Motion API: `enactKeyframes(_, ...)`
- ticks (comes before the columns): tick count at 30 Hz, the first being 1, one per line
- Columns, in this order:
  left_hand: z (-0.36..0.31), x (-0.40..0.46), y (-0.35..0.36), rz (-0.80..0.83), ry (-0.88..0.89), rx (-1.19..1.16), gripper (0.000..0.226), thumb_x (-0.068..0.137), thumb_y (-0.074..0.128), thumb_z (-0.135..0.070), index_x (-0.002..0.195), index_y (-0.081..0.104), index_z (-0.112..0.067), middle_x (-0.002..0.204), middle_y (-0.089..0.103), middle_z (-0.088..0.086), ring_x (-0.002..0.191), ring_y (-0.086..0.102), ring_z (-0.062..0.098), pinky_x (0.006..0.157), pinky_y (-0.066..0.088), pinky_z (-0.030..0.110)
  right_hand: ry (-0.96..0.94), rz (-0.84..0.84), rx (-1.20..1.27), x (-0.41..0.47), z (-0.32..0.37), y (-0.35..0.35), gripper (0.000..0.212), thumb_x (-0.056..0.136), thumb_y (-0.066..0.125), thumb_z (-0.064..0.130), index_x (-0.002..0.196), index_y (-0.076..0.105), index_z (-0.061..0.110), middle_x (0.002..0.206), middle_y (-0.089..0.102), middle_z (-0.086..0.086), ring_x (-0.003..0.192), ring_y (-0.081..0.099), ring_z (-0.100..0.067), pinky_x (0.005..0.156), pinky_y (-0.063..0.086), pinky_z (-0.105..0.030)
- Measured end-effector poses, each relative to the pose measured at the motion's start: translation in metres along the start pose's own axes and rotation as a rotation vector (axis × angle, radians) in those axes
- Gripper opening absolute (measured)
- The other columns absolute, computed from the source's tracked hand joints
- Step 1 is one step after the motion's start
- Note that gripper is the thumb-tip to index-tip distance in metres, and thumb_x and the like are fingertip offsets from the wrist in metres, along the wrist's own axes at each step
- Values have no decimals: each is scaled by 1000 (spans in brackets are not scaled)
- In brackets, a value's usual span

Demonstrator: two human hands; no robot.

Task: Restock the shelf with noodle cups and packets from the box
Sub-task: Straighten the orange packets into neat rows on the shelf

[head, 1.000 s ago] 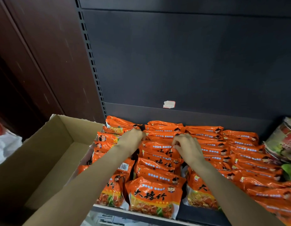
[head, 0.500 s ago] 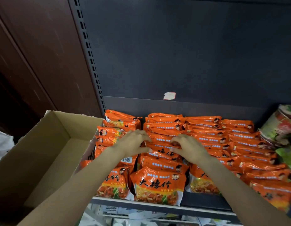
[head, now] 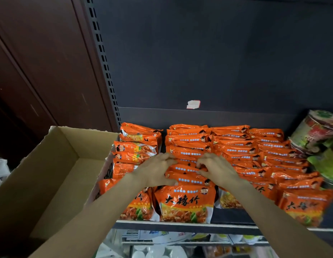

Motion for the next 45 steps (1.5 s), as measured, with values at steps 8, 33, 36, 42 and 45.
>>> enactKeyframes(8,-8,-13,12,-17,71,102,101,69,73,-56,147,20,-22,148,30,-2,136,22,15,113,17,35,53,-70,-72,-11,8,-11,10,87,64,25,96,66,21,109,61,5,104,56,-14,101,39,-35)
enactKeyframes(33,-38,-60,45,-237,-11,-58,38,83,69,-27,119,56,-21,113,62,0,103,55,17,94,44,33,16,-59,51,-63,7,-3,36,99,42,27,133,50,17,130,56,-8,116,53,-22,102,41,-34)
enactKeyframes(36,-42,-62,46,-232,-33,-38,41,85,68,-28,123,52,-22,109,62,-1,99,57,16,91,39,24,45,-36,76,-62,8,-6,36,90,60,22,127,56,19,122,60,-7,110,57,-21,96,47,-35)
enactKeyframes(42,-58,-56,46,-259,-80,59,38,88,63,-28,121,47,-20,117,56,-2,108,51,17,93,32,27,53,-111,96,-63,9,-7,24,89,62,14,111,67,21,108,67,2,96,64,-14,85,53,-29)
enactKeyframes(45,-67,-49,50,-330,-97,43,33,88,63,-25,117,49,-19,117,56,-3,109,52,18,89,37,27,45,-270,61,-68,4,-15,24,92,58,15,112,68,22,112,63,1,101,61,-18,89,51,-32)
Point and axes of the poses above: each hand's wrist, its own x-axis towards the middle knuckle, its own y-axis out of the palm, z = x × y, the point moved 2 cm from there along x, towards the middle knuckle
